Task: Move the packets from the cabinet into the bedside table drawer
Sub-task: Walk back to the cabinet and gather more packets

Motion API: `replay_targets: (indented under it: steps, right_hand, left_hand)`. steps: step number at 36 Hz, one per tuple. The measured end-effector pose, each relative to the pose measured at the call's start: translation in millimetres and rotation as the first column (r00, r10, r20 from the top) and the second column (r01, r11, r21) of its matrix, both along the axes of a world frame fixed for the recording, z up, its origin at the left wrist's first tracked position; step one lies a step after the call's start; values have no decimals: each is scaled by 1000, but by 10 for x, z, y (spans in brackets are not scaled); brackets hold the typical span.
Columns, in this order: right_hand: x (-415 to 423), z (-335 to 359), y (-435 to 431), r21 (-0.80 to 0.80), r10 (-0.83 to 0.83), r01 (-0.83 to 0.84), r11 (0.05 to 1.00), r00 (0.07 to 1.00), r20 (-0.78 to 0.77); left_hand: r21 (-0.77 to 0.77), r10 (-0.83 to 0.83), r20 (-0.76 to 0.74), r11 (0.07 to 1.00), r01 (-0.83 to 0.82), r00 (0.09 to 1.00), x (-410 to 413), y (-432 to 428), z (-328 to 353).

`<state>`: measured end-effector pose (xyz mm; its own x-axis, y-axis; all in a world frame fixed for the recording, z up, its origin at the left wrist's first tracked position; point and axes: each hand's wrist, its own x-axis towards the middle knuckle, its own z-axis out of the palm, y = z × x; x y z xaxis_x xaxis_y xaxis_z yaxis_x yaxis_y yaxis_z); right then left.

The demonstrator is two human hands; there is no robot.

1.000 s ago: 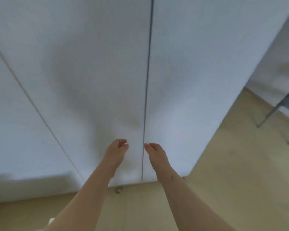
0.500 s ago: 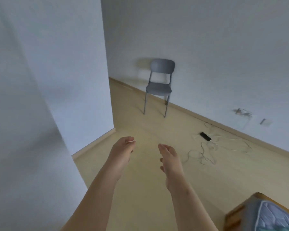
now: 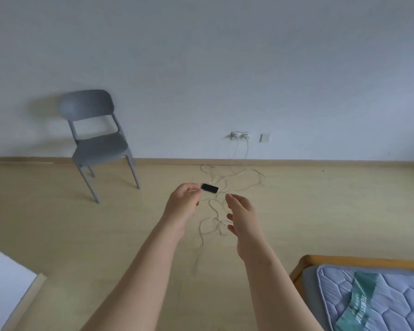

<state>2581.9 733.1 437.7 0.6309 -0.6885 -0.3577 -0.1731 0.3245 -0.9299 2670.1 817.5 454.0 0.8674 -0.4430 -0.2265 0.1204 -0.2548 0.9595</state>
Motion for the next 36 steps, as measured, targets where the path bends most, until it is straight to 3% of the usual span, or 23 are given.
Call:
replay_targets:
  steps: [9,26,36]
  right_hand:
    - [414,-219,-1594,43,-287,289,956,957,-43]
    - [1086,-74,-5289,-24,-502,501,865,865,-9]
    - [1153,-202,-7553,-56,-705,703,709,709,-17]
  left_hand:
    - [-7,-247,-80,969,248,966,619,-1812,-230]
    - [-37,-479,-93,878,478,873,1413,-5768,-55]
    - [-20,-702,-65,712,702,710,1619,-8290,-188]
